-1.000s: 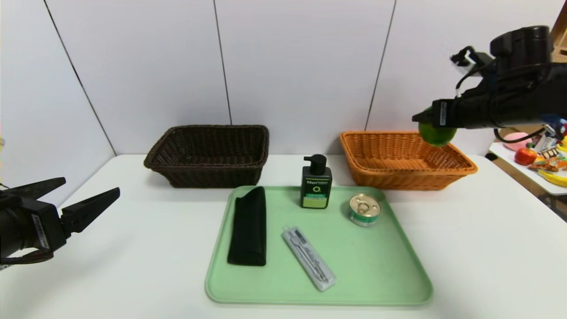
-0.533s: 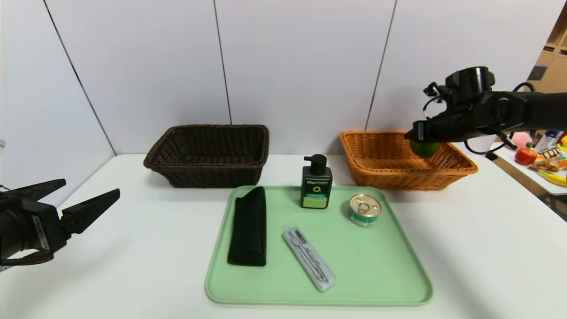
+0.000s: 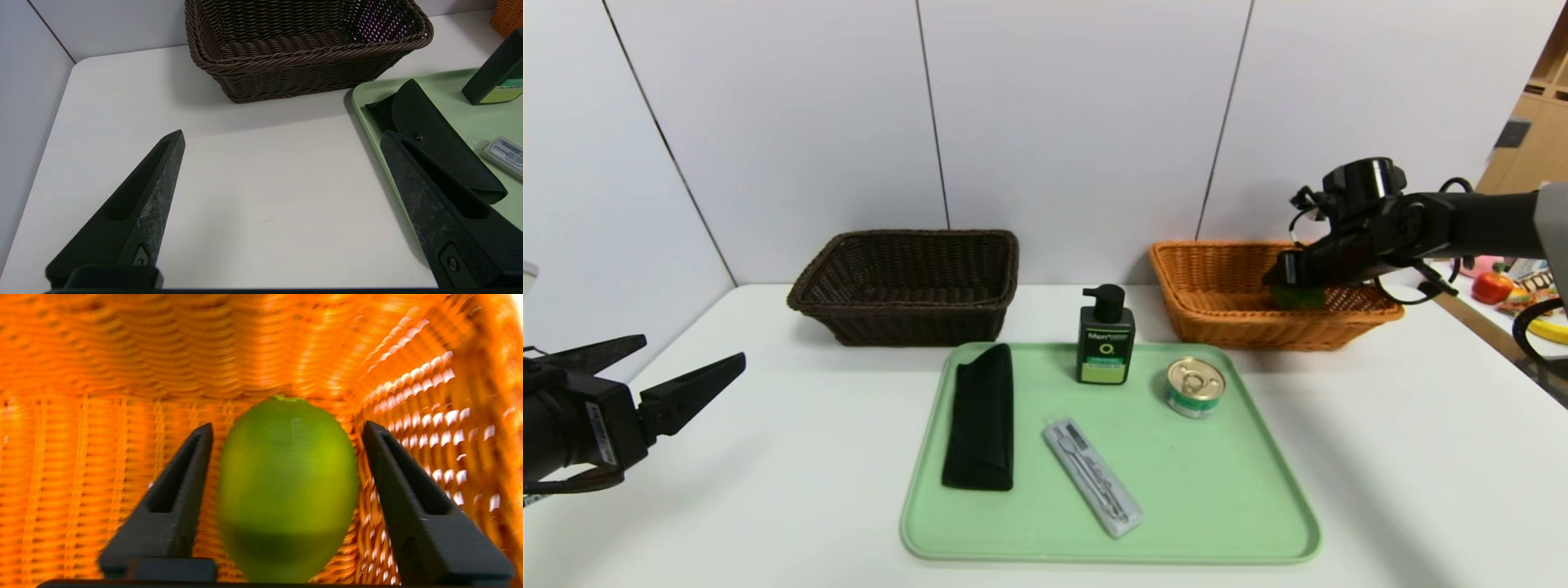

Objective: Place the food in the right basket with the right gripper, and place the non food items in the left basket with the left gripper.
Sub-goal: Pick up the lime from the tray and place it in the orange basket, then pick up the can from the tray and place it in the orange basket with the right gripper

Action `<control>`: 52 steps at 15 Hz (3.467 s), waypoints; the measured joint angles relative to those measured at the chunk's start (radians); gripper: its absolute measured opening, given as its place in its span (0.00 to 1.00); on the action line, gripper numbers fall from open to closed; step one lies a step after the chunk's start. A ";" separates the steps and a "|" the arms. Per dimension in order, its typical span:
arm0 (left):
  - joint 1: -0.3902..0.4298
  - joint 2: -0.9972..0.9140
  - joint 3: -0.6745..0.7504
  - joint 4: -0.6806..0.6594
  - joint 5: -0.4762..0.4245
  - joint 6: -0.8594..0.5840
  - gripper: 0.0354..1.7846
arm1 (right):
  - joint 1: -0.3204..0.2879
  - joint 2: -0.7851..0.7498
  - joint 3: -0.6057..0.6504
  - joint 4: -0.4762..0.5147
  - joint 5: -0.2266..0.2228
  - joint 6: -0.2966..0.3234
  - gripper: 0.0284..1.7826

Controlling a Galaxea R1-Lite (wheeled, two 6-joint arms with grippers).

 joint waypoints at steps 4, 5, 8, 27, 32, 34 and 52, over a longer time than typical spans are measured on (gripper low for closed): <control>-0.001 0.001 0.009 0.000 0.000 -0.001 0.94 | 0.008 -0.014 0.000 -0.015 0.001 0.001 0.81; -0.001 0.000 0.010 0.000 0.000 -0.001 0.94 | 0.012 -0.029 -0.001 -0.020 0.003 0.001 0.83; -0.001 -0.001 0.018 0.000 0.000 -0.006 0.94 | 0.045 -0.117 0.021 -0.072 0.008 0.011 0.87; -0.001 -0.058 0.128 -0.066 -0.001 -0.053 0.94 | 0.511 -0.750 1.561 -1.230 0.024 0.034 0.95; -0.001 -0.076 0.129 -0.064 -0.001 -0.059 0.94 | 0.513 -0.467 1.676 -1.696 0.018 0.027 0.95; -0.001 -0.083 0.130 -0.064 -0.001 -0.059 0.94 | 0.513 -0.378 1.701 -1.814 0.014 0.026 0.95; -0.001 -0.118 0.141 -0.064 -0.004 -0.055 0.94 | 0.463 -0.126 1.509 -1.830 -0.007 0.059 0.78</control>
